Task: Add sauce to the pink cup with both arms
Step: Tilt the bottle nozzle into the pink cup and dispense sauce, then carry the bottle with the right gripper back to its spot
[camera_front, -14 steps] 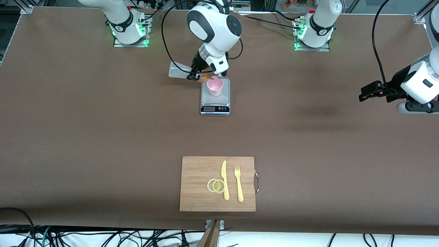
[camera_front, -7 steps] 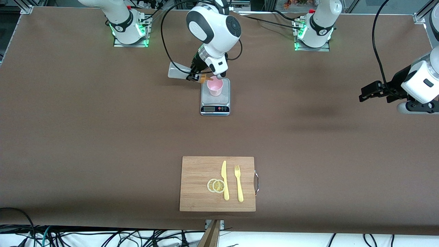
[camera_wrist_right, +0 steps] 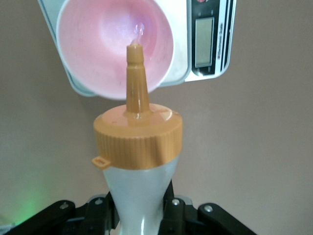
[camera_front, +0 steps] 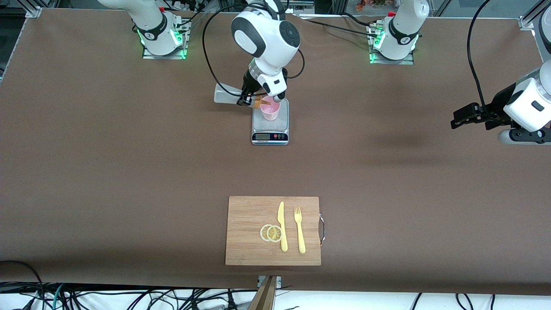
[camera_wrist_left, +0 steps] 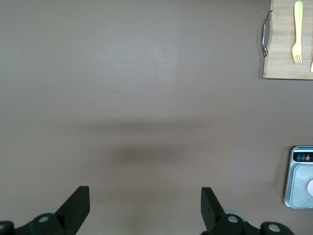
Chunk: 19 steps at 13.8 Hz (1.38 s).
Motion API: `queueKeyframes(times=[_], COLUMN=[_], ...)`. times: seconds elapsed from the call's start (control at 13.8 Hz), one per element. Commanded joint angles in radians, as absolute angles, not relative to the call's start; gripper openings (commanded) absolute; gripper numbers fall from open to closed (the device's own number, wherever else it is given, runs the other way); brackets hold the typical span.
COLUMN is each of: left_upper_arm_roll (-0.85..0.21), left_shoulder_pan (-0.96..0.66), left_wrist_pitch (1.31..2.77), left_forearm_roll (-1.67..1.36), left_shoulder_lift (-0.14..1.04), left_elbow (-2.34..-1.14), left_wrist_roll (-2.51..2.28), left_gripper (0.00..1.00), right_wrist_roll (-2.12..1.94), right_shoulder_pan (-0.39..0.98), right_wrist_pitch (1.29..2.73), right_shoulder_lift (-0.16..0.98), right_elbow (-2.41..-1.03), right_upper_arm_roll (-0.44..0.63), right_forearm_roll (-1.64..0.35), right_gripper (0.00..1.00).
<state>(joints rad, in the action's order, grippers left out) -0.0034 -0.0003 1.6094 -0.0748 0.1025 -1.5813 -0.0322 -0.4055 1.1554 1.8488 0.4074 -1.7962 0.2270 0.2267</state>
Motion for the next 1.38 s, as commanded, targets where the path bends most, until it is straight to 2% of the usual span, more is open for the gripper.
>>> queueKeyframes(times=[0.0, 0.22, 0.58, 0.94, 1.3], left_upper_arm_roll=[-0.009, -0.008, -0.008, -0.009, -0.009], left_shoulder_pan=[0.006, 0.005, 0.005, 0.003, 0.002], left_wrist_pitch=[1.588, 1.588, 1.588, 1.588, 1.588], left_forearm_roll=[-0.058, -0.057, -0.057, -0.057, -0.057], left_shoulder_lift=[0.12, 0.12, 0.12, 0.12, 0.12], left_elbow=[-1.545, -1.545, -1.543, -1.543, -1.543], left_wrist_roll=[-0.012, -0.012, -0.012, -0.012, -0.012], left_gripper=[1.0, 1.0, 1.0, 1.0, 1.0], right_wrist_roll=[-0.41, -0.411, -0.483, -0.769, -1.151], right_shoulder_pan=[1.147, 1.147, 1.147, 1.147, 1.147], right_wrist_pitch=[1.981, 2.123, 2.117, 2.112, 2.031], right_shoulder_lift=[0.301, 0.198, 0.135, 0.065, 0.057], right_elbow=[-1.952, -2.101, -2.106, -2.105, -2.097], right_upper_arm_roll=[0.253, 0.265, 0.305, 0.461, 0.694], right_forearm_roll=[0.199, 0.167, 0.109, -0.087, -0.354], right_gripper=[0.26, 0.28, 0.29, 0.29, 0.29])
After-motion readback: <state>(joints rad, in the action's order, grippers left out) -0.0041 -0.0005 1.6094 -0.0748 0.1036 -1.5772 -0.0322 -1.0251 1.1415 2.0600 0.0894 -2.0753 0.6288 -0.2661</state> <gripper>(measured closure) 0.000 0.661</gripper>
